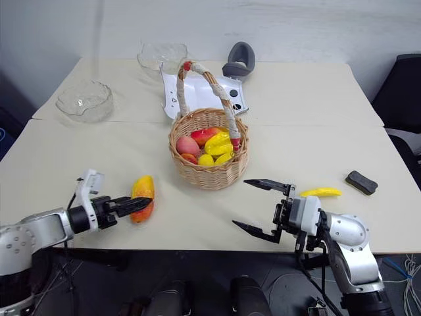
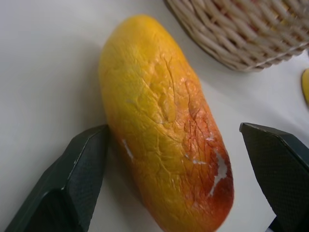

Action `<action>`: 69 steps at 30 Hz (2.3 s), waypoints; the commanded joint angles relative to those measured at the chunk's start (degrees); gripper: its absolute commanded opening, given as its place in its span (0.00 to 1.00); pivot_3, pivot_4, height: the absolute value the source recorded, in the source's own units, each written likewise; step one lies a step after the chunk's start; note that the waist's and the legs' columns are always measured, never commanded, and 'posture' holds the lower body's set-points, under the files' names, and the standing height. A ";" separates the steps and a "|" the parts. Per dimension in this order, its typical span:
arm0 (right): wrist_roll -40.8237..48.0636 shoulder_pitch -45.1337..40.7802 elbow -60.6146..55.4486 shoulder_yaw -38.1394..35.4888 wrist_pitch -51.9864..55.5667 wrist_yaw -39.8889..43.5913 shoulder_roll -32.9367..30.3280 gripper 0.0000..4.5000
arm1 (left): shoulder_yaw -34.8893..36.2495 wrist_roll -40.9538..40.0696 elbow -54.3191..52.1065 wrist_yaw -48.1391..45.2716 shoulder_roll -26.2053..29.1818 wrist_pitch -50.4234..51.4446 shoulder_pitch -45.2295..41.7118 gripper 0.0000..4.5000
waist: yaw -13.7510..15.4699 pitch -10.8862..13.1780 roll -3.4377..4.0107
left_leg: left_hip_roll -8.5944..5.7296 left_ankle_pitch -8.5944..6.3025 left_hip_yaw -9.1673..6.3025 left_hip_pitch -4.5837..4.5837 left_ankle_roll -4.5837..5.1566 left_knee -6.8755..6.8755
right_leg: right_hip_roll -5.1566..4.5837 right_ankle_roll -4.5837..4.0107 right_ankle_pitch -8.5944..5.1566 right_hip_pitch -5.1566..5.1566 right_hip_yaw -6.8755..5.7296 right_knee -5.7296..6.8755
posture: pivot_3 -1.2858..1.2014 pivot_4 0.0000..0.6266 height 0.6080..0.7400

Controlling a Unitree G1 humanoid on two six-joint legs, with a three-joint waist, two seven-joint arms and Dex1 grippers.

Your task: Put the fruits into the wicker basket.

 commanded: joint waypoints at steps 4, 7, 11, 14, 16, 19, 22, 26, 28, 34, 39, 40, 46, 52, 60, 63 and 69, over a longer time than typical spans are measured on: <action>0.13 0.97 -3.40 -1.22 0.06 -2.73 -0.40 1.00 | -6.71 4.55 0.55 -3.64 3.83 -2.74 0.56 0.87 | -0.01 -0.01 0.01 | -0.01 0.05 0.03 0.17 -0.09 -0.04 | 0.00 0.00 0.00 0.11 0.03 0.00 | 0.52 0.24 1.00; 0.83 2.32 -4.07 -3.38 0.76 -4.18 -1.20 1.00 | -8.06 7.00 1.65 -6.71 6.40 -6.42 0.21 0.67 | -0.01 -0.01 0.01 | -0.01 0.03 0.09 0.30 -0.09 -0.13 | 0.00 -0.02 -0.01 0.19 0.10 -0.01 | 0.52 0.24 1.00; 4.56 6.82 -7.43 -8.06 4.62 -8.59 -1.24 1.00 | -6.94 3.84 1.16 -17.39 10.73 -9.90 -3.28 0.56 | 0.15 0.00 0.00 | 0.00 0.04 0.09 0.28 -0.10 -0.16 | 0.00 -0.06 -0.03 0.15 0.10 -0.03 | 0.52 0.24 1.00; 3.98 8.40 -9.33 -10.16 6.46 -12.71 -0.63 1.00 | -5.46 1.61 0.98 -28.24 14.52 -15.46 -9.10 0.56 | 0.12 0.05 -0.09 | 0.02 0.04 0.09 0.25 -0.11 -0.15 | 0.00 -0.08 -0.05 0.12 0.09 -0.03 | 0.52 0.24 1.00; 3.38 9.39 -10.68 -11.38 7.26 -15.39 -0.14 1.00 | -9.90 4.68 3.14 -31.24 15.19 -19.42 -16.83 0.56 | 0.35 0.05 -0.09 | 0.01 0.04 0.10 0.26 -0.11 -0.15 | 0.00 -0.09 -0.05 0.13 0.09 -0.03 | 0.52 0.24 1.00; 2.81 9.69 -12.08 -11.96 8.30 -18.65 0.50 1.00 | -19.49 12.44 8.70 -29.57 9.91 -24.14 -28.46 0.56 | 1.31 0.02 -0.02 | -0.03 0.04 0.14 0.29 -0.10 -0.15 | 0.01 -0.08 -0.05 0.18 0.11 -0.07 | 0.52 0.24 1.00; 2.37 9.61 -14.43 -12.60 10.42 -23.58 1.82 1.00 | -23.93 17.71 16.60 -25.17 2.30 -26.65 -36.30 0.56 | 1.39 0.01 0.00 | -0.08 0.06 0.31 0.31 -0.10 -0.12 | 0.10 0.03 -0.02 0.17 0.28 -0.07 | 0.52 0.24 1.00; 1.09 11.02 -19.85 -13.12 14.25 -30.88 3.67 1.00 | -28.62 25.71 25.94 -22.64 -6.15 -34.35 -41.58 0.56 | 1.25 0.06 -0.09 | 0.02 0.12 0.33 0.00 -0.22 0.06 | 0.39 0.16 0.02 -0.07 0.48 -0.07 | 0.52 0.24 1.00; 0.51 12.19 -22.02 -12.68 15.55 -32.42 3.85 1.00 | -29.08 28.48 27.71 -23.24 -7.47 -39.54 -41.76 0.72 | 0.92 0.06 -0.09 | 0.09 0.15 0.50 -0.02 -0.28 0.04 | 0.47 0.18 0.03 -0.19 0.66 -0.05 | 0.52 0.24 1.00; 1.95 15.59 -26.14 -14.85 19.64 -36.03 3.54 1.00 | -24.76 29.57 30.82 -31.38 -6.25 -53.84 -40.03 0.99 | 0.22 0.07 -0.10 | 0.15 0.21 0.57 -0.04 -0.43 0.03 | 0.58 0.17 0.01 -0.41 0.78 0.02 | 0.52 0.24 1.00; 11.27 31.46 -31.05 -24.80 22.10 -34.16 4.89 1.00 | -18.24 26.70 32.57 -45.63 1.77 -65.22 -36.94 0.99 | 0.15 0.06 -0.10 | 0.14 0.22 0.59 -0.03 -0.42 -0.03 | 0.59 0.17 0.01 -0.40 0.84 0.02 | 0.52 0.24 1.00; 13.20 35.06 -31.14 -27.16 21.62 -33.14 5.75 1.00 | -17.16 25.61 31.80 -48.69 3.47 -65.78 -35.65 0.99 | 0.16 0.06 -0.10 | 0.15 0.21 0.59 -0.02 -0.42 -0.05 | 0.59 0.18 0.01 -0.40 0.83 0.01 | 0.52 0.24 1.00; 10.75 53.10 -22.52 -32.51 15.03 -21.39 10.62 1.00 | -11.45 25.17 21.07 -51.22 9.39 -67.49 -17.26 0.99 | -0.14 0.03 -0.11 | 0.16 -0.19 0.65 0.50 0.02 -0.26 | 0.49 0.20 -0.02 0.10 0.91 -0.22 | 0.52 0.24 1.00; 9.33 52.51 -19.72 -31.07 16.81 -21.04 9.21 1.00 | -10.26 25.70 17.42 -52.10 9.65 -71.46 -5.72 0.99 | -0.05 0.01 -0.17 | 0.25 -0.53 0.68 0.59 -0.21 -0.27 | 0.37 -0.03 -0.11 0.13 0.96 -0.28 | 0.52 0.24 1.00; 18.89 34.95 -24.96 -26.84 46.18 -43.39 -1.15 1.00 | -11.60 23.77 13.30 -50.84 7.67 -68.41 -4.10 0.99 | -0.17 -0.02 -0.11 | 0.24 -0.39 0.67 0.58 0.03 -0.29 | 0.34 -0.10 -0.13 0.05 0.95 -0.18 | 0.52 0.24 1.00; 18.40 25.22 -22.64 -23.88 53.64 -52.61 -1.28 1.00 | -11.64 23.53 11.95 -49.88 7.27 -67.27 -3.55 0.99 | -0.12 -0.02 -0.13 | 0.25 -0.38 0.66 0.52 0.02 -0.27 | 0.42 -0.11 -0.14 -0.01 0.94 -0.14 | 0.52 0.24 1.00; 20.12 14.53 -21.02 -17.41 63.45 -60.82 2.90 1.00 | -10.41 20.84 9.42 -48.19 7.12 -63.21 -2.96 0.99 | -0.15 -0.01 -0.11 | 0.24 -0.38 0.67 0.48 0.02 -0.26 | 0.47 -0.04 -0.13 -0.03 0.94 -0.13 | 0.52 0.24 1.00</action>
